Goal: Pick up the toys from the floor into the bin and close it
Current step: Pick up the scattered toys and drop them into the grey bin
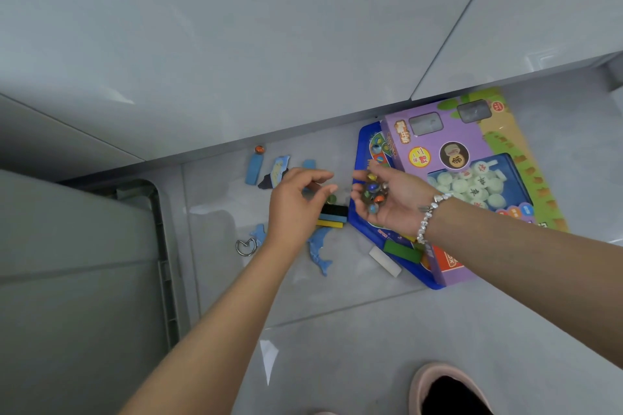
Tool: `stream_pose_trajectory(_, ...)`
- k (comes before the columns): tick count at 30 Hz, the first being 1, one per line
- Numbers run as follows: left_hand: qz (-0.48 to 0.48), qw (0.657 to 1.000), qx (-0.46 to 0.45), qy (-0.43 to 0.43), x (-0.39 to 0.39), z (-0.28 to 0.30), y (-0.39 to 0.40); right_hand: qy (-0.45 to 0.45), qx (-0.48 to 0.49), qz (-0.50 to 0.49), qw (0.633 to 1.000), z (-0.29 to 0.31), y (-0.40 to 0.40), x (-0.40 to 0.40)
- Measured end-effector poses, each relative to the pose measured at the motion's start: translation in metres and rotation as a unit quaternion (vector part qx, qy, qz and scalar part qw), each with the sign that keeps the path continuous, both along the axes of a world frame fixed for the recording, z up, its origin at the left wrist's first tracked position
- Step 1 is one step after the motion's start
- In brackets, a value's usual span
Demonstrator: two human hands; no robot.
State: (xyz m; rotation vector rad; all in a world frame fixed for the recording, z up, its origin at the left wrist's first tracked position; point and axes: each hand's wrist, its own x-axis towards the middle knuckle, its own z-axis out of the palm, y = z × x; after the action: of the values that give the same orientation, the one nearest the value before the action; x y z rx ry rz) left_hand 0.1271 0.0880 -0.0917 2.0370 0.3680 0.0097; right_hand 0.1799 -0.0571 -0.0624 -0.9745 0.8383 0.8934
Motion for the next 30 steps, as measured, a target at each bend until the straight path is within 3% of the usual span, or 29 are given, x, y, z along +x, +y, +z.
stream_pose_trajectory(4, -0.03, 0.998, 0.019, 0.044, -0.001, -0.015, -0.002, -0.003, -0.016, 0.006, 1.0, -0.001, -0.004, -0.002)
stream_pose_trajectory(12, -0.063, 0.982, 0.151, 0.094, 0.003, -0.021, -0.008, -0.005, -0.029, 0.011, 0.999, -0.002, -0.001, -0.002)
stream_pose_trajectory(14, -0.036, 0.989, 0.116, 0.088, 0.002, -0.019, -0.01, -0.007, -0.035, 0.013, 0.999, -0.002, -0.001, -0.002)
stream_pose_trajectory(17, 0.051, 0.995, -0.037, 0.084, -0.002, -0.005, -0.012, -0.012, -0.047, 0.022, 0.999, -0.003, 0.001, -0.002)
stream_pose_trajectory(20, 0.059, 0.986, -0.139, 0.065, -0.008, 0.01, -0.016, -0.012, -0.038, 0.024, 0.999, -0.004, 0.007, -0.001)
stream_pose_trajectory(25, 0.026, 0.988, -0.15, 0.038, -0.009, 0.022, -0.022, 0.018, 0.045, 0.019, 0.999, -0.004, 0.02, -0.001)
stream_pose_trajectory(30, 0.184, 0.977, -0.105, 0.03, 0.004, 0.005, 0.0, 0.025, 0.025, -0.01, 0.999, -0.003, 0.024, 0.002)
